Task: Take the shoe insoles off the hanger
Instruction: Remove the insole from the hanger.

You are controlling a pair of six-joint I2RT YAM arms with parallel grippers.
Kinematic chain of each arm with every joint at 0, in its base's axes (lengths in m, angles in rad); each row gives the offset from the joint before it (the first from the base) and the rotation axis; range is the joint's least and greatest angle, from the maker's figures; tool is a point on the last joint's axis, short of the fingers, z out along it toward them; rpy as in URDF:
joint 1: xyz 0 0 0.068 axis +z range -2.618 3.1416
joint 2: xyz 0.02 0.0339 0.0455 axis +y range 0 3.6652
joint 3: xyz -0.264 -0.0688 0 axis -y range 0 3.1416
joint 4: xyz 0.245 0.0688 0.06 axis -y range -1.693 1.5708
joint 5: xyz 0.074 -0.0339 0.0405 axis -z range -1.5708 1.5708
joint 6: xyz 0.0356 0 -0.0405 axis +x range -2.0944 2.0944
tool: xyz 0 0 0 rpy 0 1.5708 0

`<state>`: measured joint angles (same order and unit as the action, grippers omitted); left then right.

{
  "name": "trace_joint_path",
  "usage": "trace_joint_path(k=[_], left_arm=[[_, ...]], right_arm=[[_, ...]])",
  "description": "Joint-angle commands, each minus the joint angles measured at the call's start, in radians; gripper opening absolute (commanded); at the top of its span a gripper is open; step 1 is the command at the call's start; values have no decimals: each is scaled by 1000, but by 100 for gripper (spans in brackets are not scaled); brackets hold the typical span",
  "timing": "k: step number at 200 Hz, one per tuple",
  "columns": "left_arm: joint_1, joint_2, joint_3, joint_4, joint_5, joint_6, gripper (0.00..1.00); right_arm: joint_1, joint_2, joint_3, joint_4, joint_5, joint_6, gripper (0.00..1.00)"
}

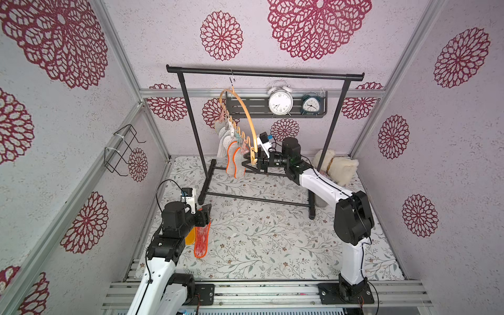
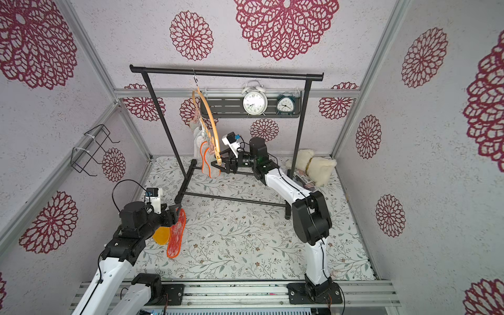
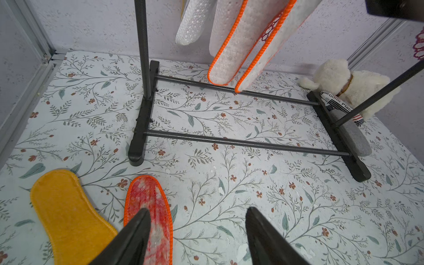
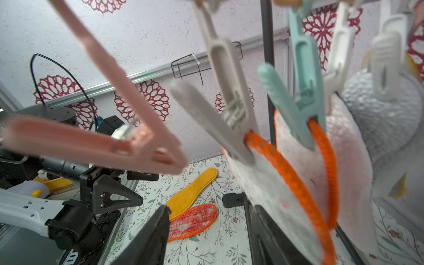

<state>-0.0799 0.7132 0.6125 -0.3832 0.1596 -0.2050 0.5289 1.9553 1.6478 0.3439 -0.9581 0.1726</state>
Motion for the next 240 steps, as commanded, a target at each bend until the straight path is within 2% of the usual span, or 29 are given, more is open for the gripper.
trace_joint_path(k=[1, 24, 41, 68, 82, 105, 131, 149, 167, 196, 240], left_arm=[[5, -16, 3, 38, 16, 19, 69], [5, -9, 3, 43, 27, 18, 69], [5, 2, 3, 49, 48, 15, 69], [6, 9, -1, 62, 60, 14, 68], [6, 8, -15, 88, 65, 4, 68], [5, 13, -20, 92, 75, 3, 68], [5, 30, -25, 110, 106, 3, 68], [6, 41, -25, 113, 115, 3, 68], [5, 46, -31, 127, 132, -2, 67], [5, 46, -43, 155, 162, -10, 68], [5, 88, -74, 331, 271, -34, 69]], right_arm=[[-16, -180, -174, 52, 121, -103, 63], [-36, -352, -483, 136, 265, -119, 64], [-42, -505, -721, 157, 384, -179, 65], [-57, -801, -1067, 146, 567, -239, 67], [-61, -968, -1213, 116, 675, -241, 72], [-66, -1269, -1387, 33, 867, -214, 80], [-67, -1595, -1489, -181, 1074, -190, 85], [-67, -1760, -1554, -146, 1201, -177, 87], [-64, -1779, -1557, -181, 1237, -171, 86], [-65, -1639, -1563, -127, 1227, -206, 87], [-67, -1576, -1607, -54, 1215, -211, 87]])
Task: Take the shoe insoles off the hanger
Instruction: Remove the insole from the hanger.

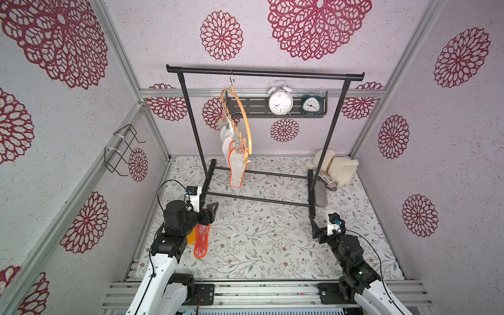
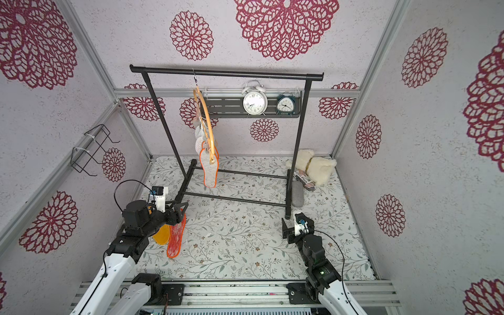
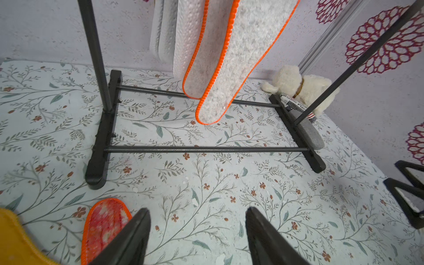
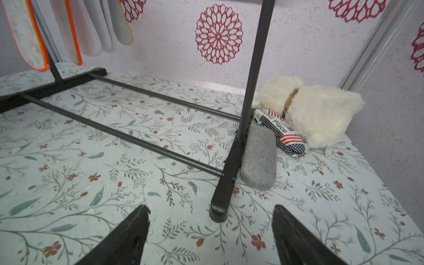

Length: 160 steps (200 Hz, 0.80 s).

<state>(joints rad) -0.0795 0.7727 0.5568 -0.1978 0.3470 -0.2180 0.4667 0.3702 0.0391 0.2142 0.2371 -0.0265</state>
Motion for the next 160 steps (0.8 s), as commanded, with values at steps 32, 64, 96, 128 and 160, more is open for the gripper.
trace_joint_path(k=[32, 64, 96, 128, 160], left_arm=[[4, 162, 50, 256, 176, 23, 71], [4, 382, 217, 342, 323, 78, 69], [3, 597, 346, 512, 454, 96, 69], [4, 744, 491, 536, 480, 123, 68], [6, 821, 612, 423, 494, 198, 69]], right_arm=[[-6, 39, 9, 69, -45, -29, 87], [-7, 51, 13, 65, -72, -33, 87], [-7, 44, 15, 53, -97, -39, 88], [-7, 45, 17, 47, -113, -44, 89], [-9, 47, 16, 47, -88, -33, 89]])
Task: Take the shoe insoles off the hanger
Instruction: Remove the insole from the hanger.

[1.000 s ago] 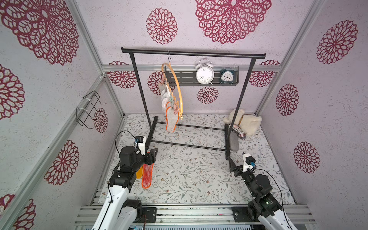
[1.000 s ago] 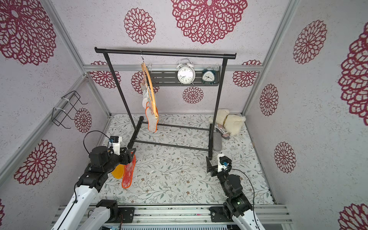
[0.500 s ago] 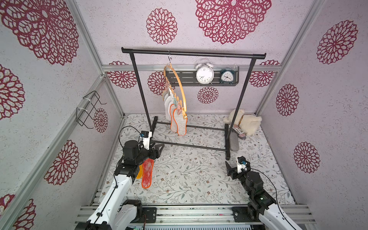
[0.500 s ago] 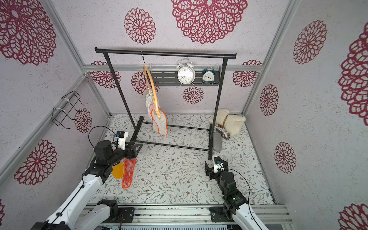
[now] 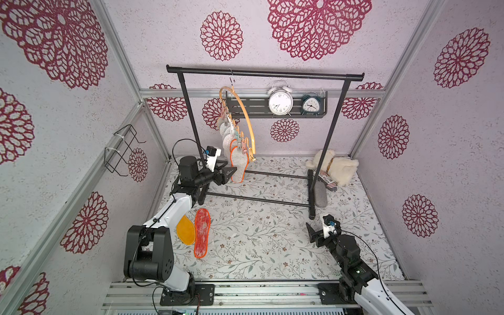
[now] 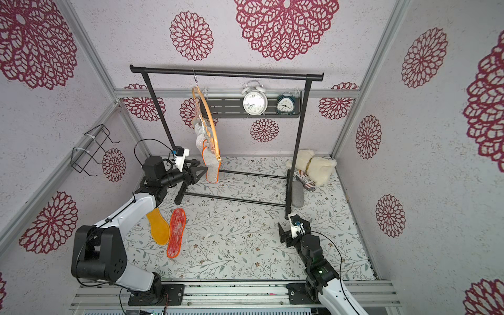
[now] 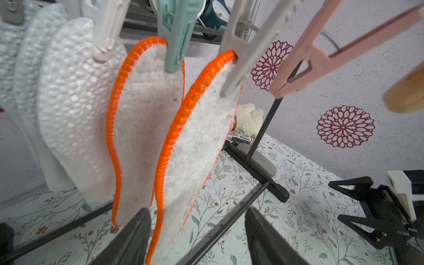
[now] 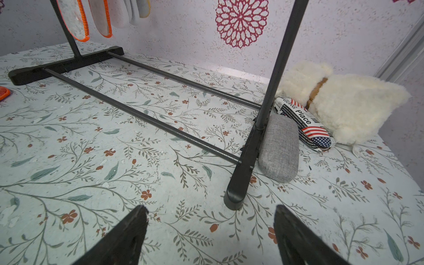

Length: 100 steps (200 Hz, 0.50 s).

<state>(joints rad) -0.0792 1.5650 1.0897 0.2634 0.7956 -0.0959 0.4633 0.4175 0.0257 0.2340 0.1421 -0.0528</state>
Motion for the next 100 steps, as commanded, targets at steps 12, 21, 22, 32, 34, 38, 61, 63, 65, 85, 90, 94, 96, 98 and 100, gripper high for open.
trace_joint_path(k=[12, 21, 22, 32, 34, 38, 61, 63, 65, 85, 90, 94, 96, 98, 100], left_arm=[[9, 49, 90, -17, 58, 77, 69], [9, 65, 102, -8, 66, 76, 69], [8, 68, 104, -7, 68, 76, 69], [9, 91, 122, -4, 89, 76, 69], [7, 96, 128, -4, 94, 74, 69], [6, 105, 136, -4, 104, 73, 68], [-10, 147, 174, 17, 158, 56, 66], [-12, 149, 176, 19, 162, 57, 66], [-13, 152, 178, 20, 165, 56, 66], [-40, 173, 183, 40, 190, 44, 63], [-47, 178, 183, 44, 192, 42, 62], [-53, 181, 181, 50, 195, 38, 61], [-56, 183, 179, 53, 195, 36, 61], [-58, 185, 177, 58, 195, 35, 60], [-60, 187, 175, 61, 194, 34, 60]], right_arm=[[-6, 1, 31, 25, -3, -10, 89], [-5, 1, 31, 25, -6, -12, 89], [-5, 2, 31, 24, -7, -12, 89], [-6, 5, 32, 24, -9, -12, 89], [-5, 6, 32, 25, -10, -12, 89], [-6, 7, 33, 27, -11, -13, 90], [-5, 17, 34, 28, -19, -14, 90], [-6, 17, 34, 28, -19, -14, 89], [-5, 18, 33, 28, -19, -14, 89], [-5, 21, 34, 28, -20, -14, 90], [-5, 23, 36, 28, -21, -15, 90], [-5, 23, 36, 28, -21, -15, 90], [-6, 23, 36, 28, -23, -16, 89], [-6, 23, 36, 28, -23, -16, 89], [-5, 23, 36, 28, -23, -16, 89]])
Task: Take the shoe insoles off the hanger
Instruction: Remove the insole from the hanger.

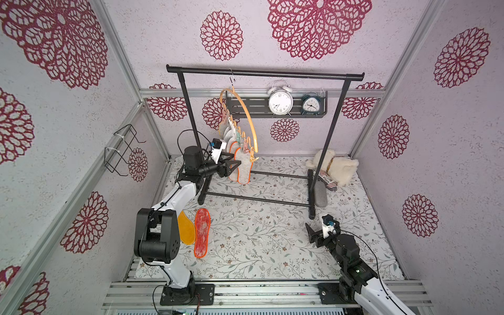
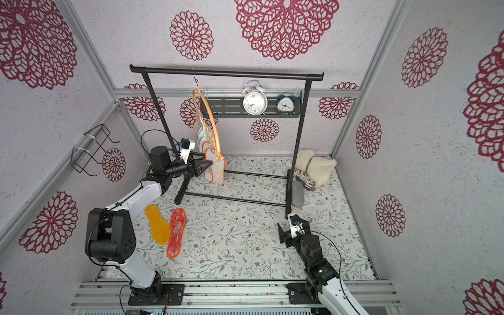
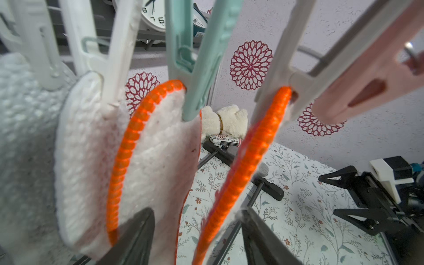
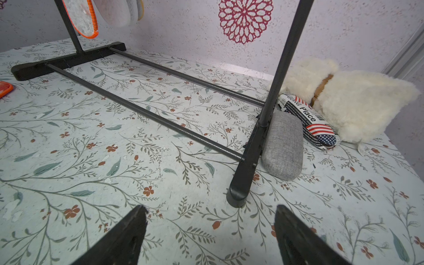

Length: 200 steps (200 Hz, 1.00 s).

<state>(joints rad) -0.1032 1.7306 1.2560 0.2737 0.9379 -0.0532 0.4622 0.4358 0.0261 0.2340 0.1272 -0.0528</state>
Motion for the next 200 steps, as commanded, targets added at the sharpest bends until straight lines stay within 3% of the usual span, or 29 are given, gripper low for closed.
trace_joint_path(k=[1, 43, 70, 124, 168, 187, 200], left_arm=[[-39, 21, 9, 53, 52, -11, 60], [-89, 78, 6, 174, 20, -79, 55], [-104, 124, 30, 220, -6, -112, 45], [-102, 129, 43, 213, -31, -156, 0], [-99, 112, 21, 227, -12, -179, 0], [-91, 104, 16, 227, 3, -190, 0], [-89, 102, 17, 225, 19, -194, 0]], right_arm=[[-4, 4, 34, 29, -8, -16, 89], [-4, 16, 37, 30, -14, -18, 90], [-4, 21, 38, 31, -17, -18, 90], [-6, 47, 46, 38, -57, -33, 86], [-11, 89, 135, 8, -143, -67, 84], [-20, 114, 176, 93, -161, 42, 84], [-23, 171, 212, 172, -237, 73, 83]])
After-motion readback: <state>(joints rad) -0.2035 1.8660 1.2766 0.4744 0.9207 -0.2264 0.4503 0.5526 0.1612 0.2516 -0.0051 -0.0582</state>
